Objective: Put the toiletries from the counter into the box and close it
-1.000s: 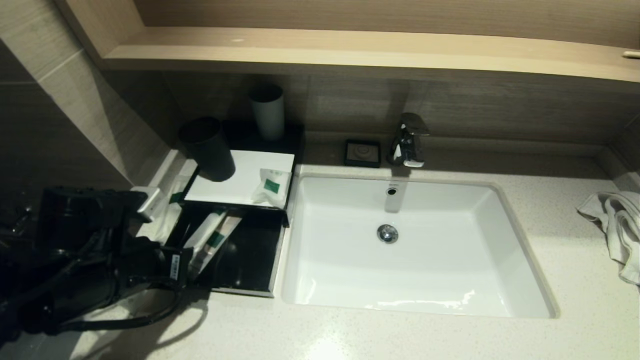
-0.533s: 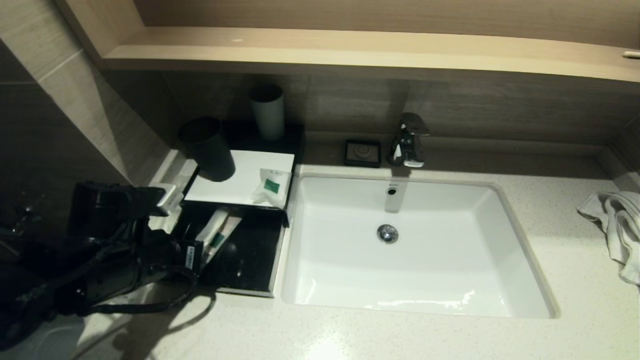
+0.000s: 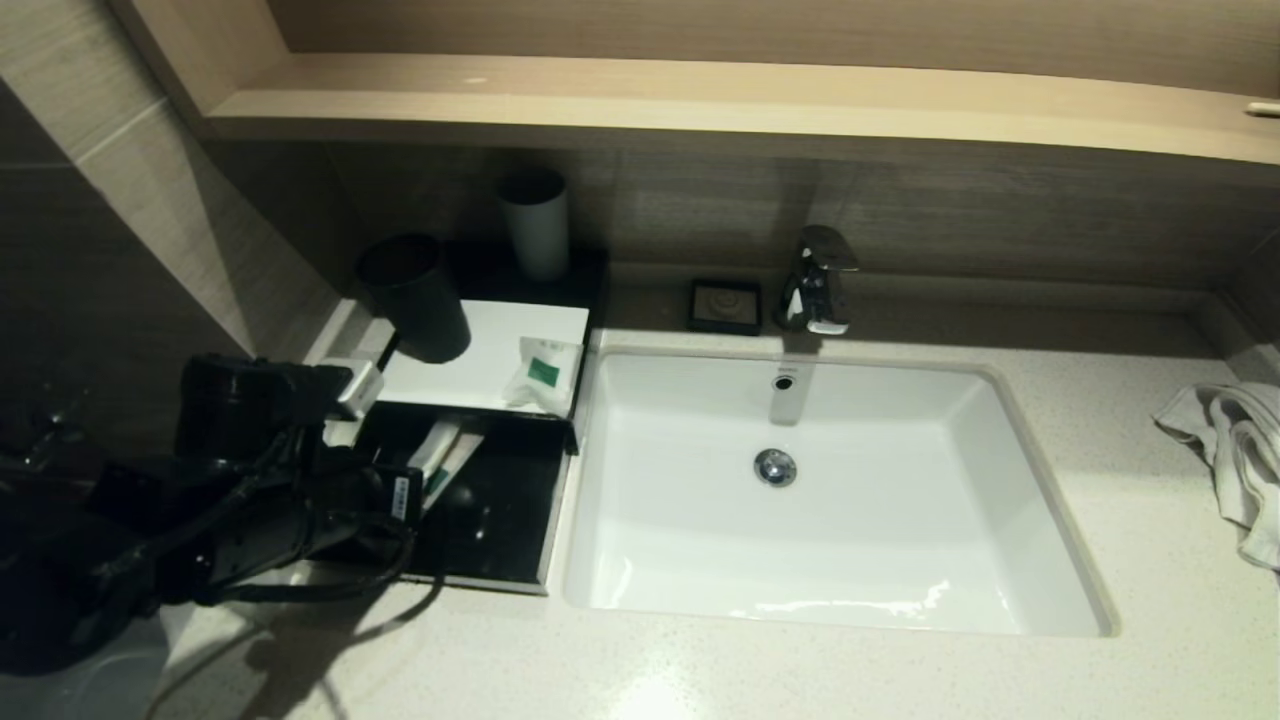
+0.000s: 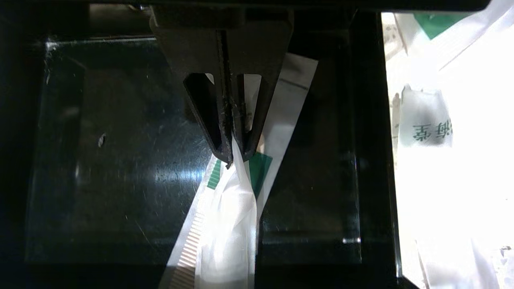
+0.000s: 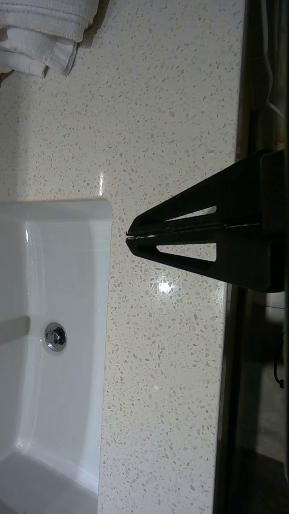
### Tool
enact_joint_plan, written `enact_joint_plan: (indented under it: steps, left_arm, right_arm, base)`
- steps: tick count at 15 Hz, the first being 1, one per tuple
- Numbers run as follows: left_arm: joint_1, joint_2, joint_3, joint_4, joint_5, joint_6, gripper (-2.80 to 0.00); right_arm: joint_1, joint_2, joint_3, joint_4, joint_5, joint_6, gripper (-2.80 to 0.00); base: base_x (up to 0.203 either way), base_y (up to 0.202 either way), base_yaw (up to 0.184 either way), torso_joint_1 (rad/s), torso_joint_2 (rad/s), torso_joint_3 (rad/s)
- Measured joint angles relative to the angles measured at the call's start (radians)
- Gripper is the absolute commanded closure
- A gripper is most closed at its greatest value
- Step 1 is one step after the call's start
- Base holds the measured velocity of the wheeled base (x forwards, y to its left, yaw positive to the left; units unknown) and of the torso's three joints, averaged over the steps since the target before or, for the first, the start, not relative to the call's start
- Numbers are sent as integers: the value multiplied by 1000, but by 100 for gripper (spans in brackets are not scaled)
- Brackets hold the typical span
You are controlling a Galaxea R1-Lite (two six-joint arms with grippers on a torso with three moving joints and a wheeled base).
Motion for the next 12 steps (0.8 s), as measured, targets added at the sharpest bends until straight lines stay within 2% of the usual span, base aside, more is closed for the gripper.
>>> enact_joint_plan:
  steps: [1, 2, 12]
  left_arm:
    - [0, 5, 0, -1, 7, 1, 0]
    - [0, 8, -1, -3, 15, 0, -280]
    - [-1, -39, -10, -53, 16, -5, -280]
  right_arm:
    - [0, 0, 0, 0, 0, 0, 0]
    - [0, 0, 0, 0, 0, 0, 0]
    - [0, 0, 0, 0, 0, 0, 0]
  base:
    - [0, 0, 0, 0, 0, 0]
    - [0, 0, 0, 0, 0, 0]
    - [0, 0, 0, 0, 0, 0]
